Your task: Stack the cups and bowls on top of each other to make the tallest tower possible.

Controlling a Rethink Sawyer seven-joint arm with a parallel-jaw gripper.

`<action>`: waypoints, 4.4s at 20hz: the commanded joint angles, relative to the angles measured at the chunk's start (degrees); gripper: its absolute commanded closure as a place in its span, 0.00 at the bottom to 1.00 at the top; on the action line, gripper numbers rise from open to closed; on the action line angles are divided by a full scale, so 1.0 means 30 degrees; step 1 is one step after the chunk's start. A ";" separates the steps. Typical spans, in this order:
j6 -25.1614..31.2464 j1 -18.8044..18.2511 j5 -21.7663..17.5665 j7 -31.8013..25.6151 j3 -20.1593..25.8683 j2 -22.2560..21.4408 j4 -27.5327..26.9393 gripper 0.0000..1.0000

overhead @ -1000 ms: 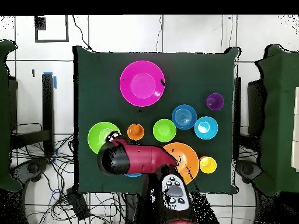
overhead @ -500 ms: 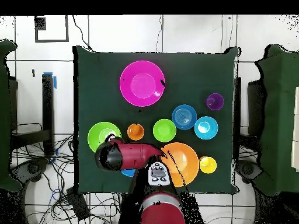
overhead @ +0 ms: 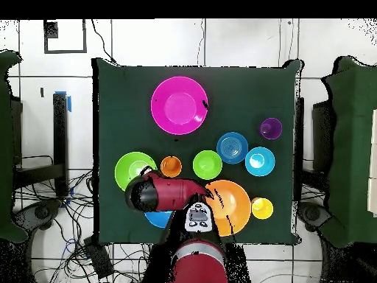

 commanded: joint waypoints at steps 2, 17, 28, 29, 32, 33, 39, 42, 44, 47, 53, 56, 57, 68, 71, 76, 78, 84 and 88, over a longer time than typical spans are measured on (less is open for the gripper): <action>0.1464 0.0725 0.0516 0.1783 -0.0953 -0.0253 -0.1663 0.00; 0.3144 0.0558 0.1055 0.1350 0.0190 -0.1672 -0.1158 0.00; 0.3991 0.0384 0.1227 0.0822 0.0759 -0.2116 -0.1325 0.00; 0.3912 0.0337 0.1218 0.0811 0.0803 -0.2038 -0.1369 0.00; 0.3666 0.0298 0.1202 0.0854 0.0895 -0.1852 -0.1529 0.00; 0.3656 0.0362 0.1212 0.0910 0.0852 -0.1799 -0.1653 0.00; 0.4192 0.0372 0.1028 0.0458 0.0767 -0.1318 -0.3056 0.00; 0.3729 0.0258 0.1023 0.0484 0.0981 -0.0814 -0.3374 0.00; 0.3284 0.0181 0.1028 0.0548 0.1177 -0.0471 -0.3474 0.00; 0.2879 0.0090 0.0945 0.0574 0.1344 -0.0254 -0.3465 0.00; 0.2570 -0.0054 0.0817 0.0563 0.1434 0.0047 -0.3578 0.00; 0.2030 -0.0039 0.0767 0.0707 0.1453 0.0540 -0.3719 0.00; 0.1800 -0.0058 0.0745 0.0744 0.1491 0.0735 -0.3765 0.00; 0.1218 0.0032 0.0444 0.0753 0.1176 0.1437 -0.4169 0.00; 0.0628 -0.0013 0.0423 0.0895 0.1210 0.1934 -0.4217 0.00; -0.0028 0.0123 0.0484 0.1147 0.1156 0.2346 -0.4242 0.00; -0.0019 0.0192 0.0518 0.1129 0.1088 0.2312 -0.4223 0.00; -0.0177 0.0314 0.0631 0.1159 0.0959 0.2289 -0.4178 0.00; -0.0692 0.0469 0.0742 0.1518 0.0757 0.2281 -0.4063 0.00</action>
